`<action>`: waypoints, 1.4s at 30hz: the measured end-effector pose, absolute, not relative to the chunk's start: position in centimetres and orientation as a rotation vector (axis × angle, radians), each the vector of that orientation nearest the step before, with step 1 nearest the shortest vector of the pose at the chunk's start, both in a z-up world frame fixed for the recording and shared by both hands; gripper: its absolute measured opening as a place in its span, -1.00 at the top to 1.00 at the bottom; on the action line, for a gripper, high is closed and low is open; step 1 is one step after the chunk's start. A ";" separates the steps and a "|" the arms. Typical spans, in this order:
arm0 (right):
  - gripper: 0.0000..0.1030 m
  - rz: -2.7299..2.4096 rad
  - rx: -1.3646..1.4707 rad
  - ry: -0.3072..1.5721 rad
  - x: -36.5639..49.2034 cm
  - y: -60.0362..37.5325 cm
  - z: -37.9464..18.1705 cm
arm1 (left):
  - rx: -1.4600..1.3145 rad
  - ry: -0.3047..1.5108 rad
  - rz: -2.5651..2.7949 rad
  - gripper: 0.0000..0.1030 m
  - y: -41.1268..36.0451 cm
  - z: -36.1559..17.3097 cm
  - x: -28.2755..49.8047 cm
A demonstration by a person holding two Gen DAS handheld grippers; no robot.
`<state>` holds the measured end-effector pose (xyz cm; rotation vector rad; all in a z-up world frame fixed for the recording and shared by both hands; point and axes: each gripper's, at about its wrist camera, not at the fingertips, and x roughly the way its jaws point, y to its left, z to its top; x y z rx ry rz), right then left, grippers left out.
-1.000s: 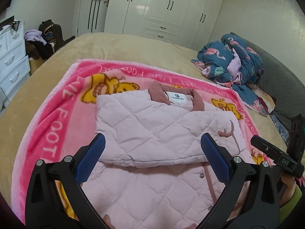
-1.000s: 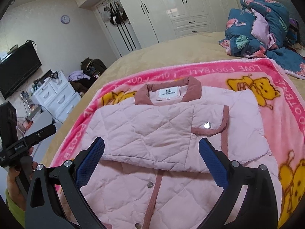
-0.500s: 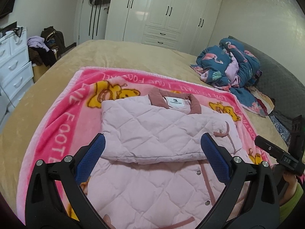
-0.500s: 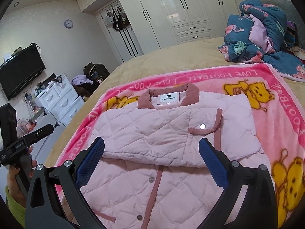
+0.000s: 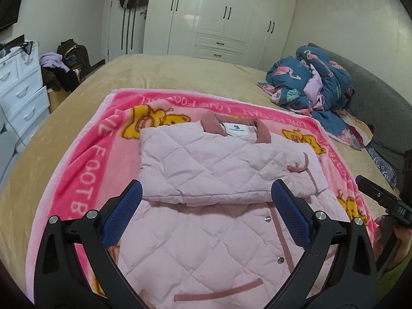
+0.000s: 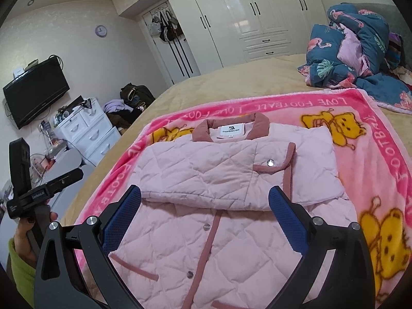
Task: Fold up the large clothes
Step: 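Move both tools along the jacket to its ribbed bottom hem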
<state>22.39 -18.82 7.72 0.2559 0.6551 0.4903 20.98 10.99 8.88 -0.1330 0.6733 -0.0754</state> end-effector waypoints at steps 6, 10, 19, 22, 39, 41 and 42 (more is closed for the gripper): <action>-0.92 0.492 0.244 0.656 21.1 -19.7 7.4 | -0.146 0.661 -0.099 -0.82 10.7 8.2 18.8; -0.92 0.491 0.248 0.656 20.4 -20.4 7.2 | -0.149 0.657 -0.084 -0.82 10.6 7.9 17.4; -0.92 0.497 0.252 0.656 18.8 -21.4 7.0 | -0.177 0.664 -0.072 -0.82 10.7 6.5 14.8; -0.92 0.498 0.252 0.658 18.3 -21.6 7.0 | -0.178 0.666 -0.068 -0.82 10.5 6.1 14.1; -0.92 0.488 0.243 0.690 15.5 -23.4 5.9 | -0.190 0.733 -0.016 -0.82 11.0 3.6 9.8; -0.92 0.483 0.241 0.693 15.3 -23.6 5.8 | -0.187 0.740 -0.006 -0.82 11.2 3.3 9.2; -0.92 0.482 0.241 0.698 15.2 -23.7 5.7 | -0.188 0.743 -0.002 -0.82 11.3 3.2 9.0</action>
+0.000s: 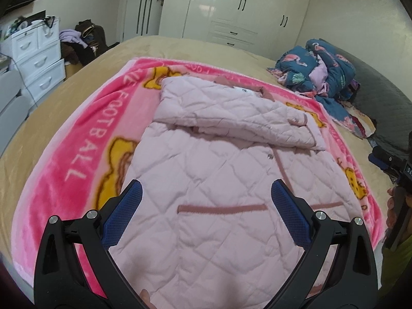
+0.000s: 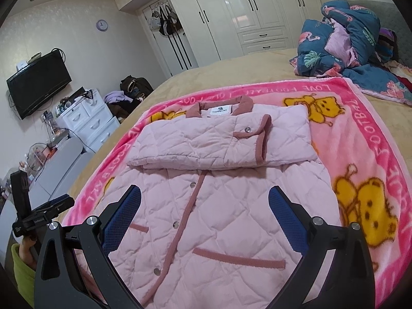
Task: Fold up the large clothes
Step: 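Move both tools along the jacket to its ribbed bottom hem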
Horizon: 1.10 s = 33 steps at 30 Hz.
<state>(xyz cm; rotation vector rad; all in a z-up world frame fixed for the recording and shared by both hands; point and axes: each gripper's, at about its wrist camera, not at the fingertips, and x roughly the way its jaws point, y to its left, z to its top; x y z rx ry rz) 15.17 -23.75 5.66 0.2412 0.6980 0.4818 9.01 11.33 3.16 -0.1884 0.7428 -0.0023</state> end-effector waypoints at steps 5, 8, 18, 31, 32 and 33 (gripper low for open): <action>-0.92 0.482 0.240 0.713 14.5 -24.0 5.3 | -0.189 0.773 0.021 -0.82 11.9 2.4 7.9; -0.92 0.483 0.237 0.723 14.1 -24.2 5.0 | -0.174 0.795 0.036 -0.82 12.1 1.9 7.1; -0.92 0.467 0.220 0.782 13.0 -25.2 3.3 | -0.165 0.851 0.080 -0.82 13.1 0.5 5.3; -0.92 0.454 0.195 0.861 11.3 -26.0 0.3 | -0.188 0.931 0.067 -0.82 13.5 -1.2 4.5; -0.92 0.454 0.189 0.874 11.1 -26.0 -0.1 | -0.206 0.951 0.064 -0.82 13.8 -1.6 4.6; -0.92 0.453 0.183 0.884 11.0 -26.0 -0.4 | -0.222 0.967 0.068 -0.82 14.2 -2.0 4.6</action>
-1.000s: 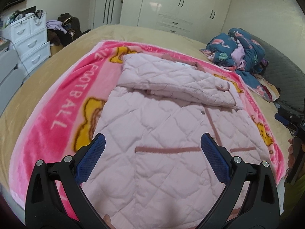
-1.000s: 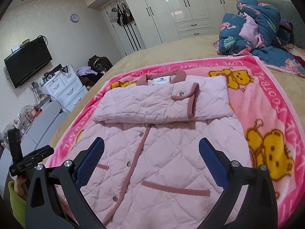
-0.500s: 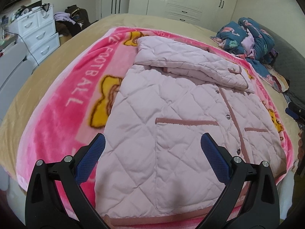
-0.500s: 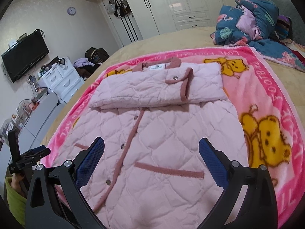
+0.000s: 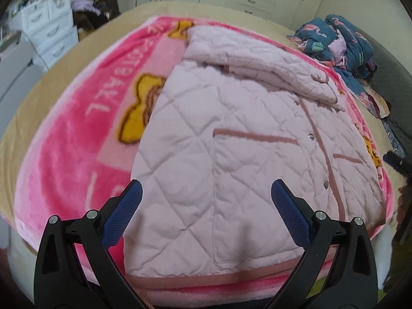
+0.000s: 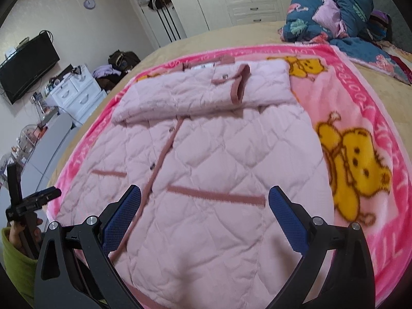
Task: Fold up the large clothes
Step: 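Move both tools along the jacket to its ribbed bottom hem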
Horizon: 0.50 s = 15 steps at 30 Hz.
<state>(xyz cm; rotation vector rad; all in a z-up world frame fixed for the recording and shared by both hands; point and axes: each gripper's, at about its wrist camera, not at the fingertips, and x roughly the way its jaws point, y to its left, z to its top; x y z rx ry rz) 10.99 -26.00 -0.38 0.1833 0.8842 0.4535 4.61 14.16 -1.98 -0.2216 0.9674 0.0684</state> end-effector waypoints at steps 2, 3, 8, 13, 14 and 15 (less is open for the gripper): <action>-0.92 0.454 0.177 0.906 10.7 -26.1 -1.1 | -0.256 1.007 0.091 -0.82 15.0 -2.7 4.6; -0.92 0.453 0.177 0.914 10.6 -26.1 -1.4 | -0.270 1.024 0.104 -0.82 15.3 -3.1 4.6; -0.92 0.439 0.191 0.931 10.3 -27.0 -2.1 | -0.350 1.136 0.163 -0.82 17.2 -5.3 4.5; -0.92 0.427 0.186 0.930 10.0 -28.0 -1.9 | -0.403 1.238 0.178 -0.82 18.1 -7.4 4.7; -0.92 0.421 0.187 0.931 9.9 -28.4 -1.9 | -0.413 1.262 0.173 -0.82 18.1 -7.9 4.7; -0.92 0.418 0.189 0.933 9.9 -28.6 -1.9 | -0.417 1.273 0.164 -0.82 18.0 -8.1 4.7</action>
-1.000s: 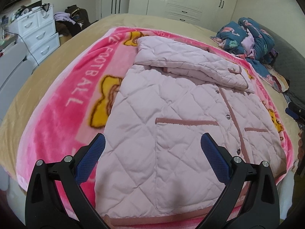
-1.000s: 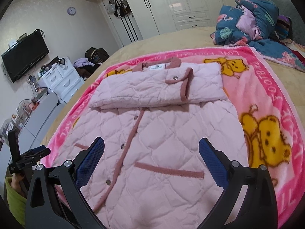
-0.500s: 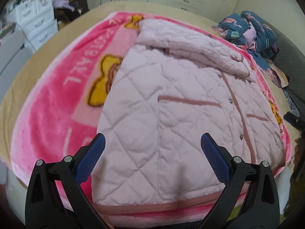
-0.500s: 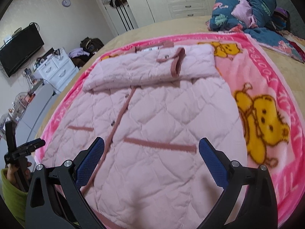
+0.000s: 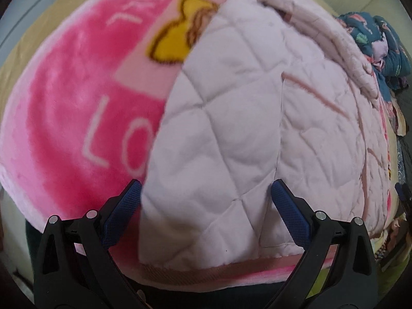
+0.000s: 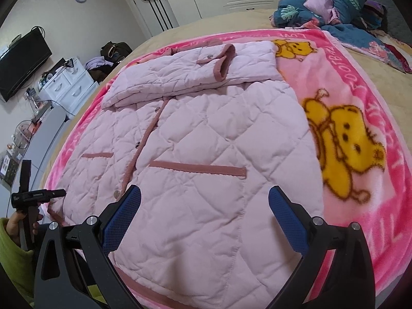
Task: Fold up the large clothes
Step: 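Move both tools along the jacket to its ribbed bottom hem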
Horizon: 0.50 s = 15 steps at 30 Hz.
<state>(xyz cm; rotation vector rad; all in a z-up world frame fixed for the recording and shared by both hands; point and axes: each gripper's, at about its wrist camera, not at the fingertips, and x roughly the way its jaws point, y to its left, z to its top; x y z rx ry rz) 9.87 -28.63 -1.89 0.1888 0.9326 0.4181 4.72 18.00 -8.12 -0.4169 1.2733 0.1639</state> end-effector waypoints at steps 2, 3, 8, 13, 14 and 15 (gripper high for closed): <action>-0.92 0.409 0.194 0.936 9.7 -29.4 -1.9 | -0.395 1.286 0.165 -0.82 17.6 -8.3 4.7; -0.92 0.404 0.193 0.938 9.6 -29.7 -2.0 | -0.387 1.286 0.165 -0.82 17.5 -8.3 4.7; -0.92 0.381 0.169 1.002 8.8 -31.4 -3.3 | -0.381 1.284 0.112 -0.81 16.8 -8.1 4.4; -0.92 0.350 0.166 1.077 7.8 -33.1 -5.3 | -0.352 1.282 0.060 -0.79 15.9 -8.0 4.3; -0.92 0.350 0.173 1.088 7.7 -33.3 -5.6 | -0.356 1.278 0.044 -0.78 15.9 -7.9 4.2; -0.92 0.349 0.179 1.109 7.4 -33.7 -6.0 | -0.362 1.276 0.033 -0.74 15.9 -7.9 4.2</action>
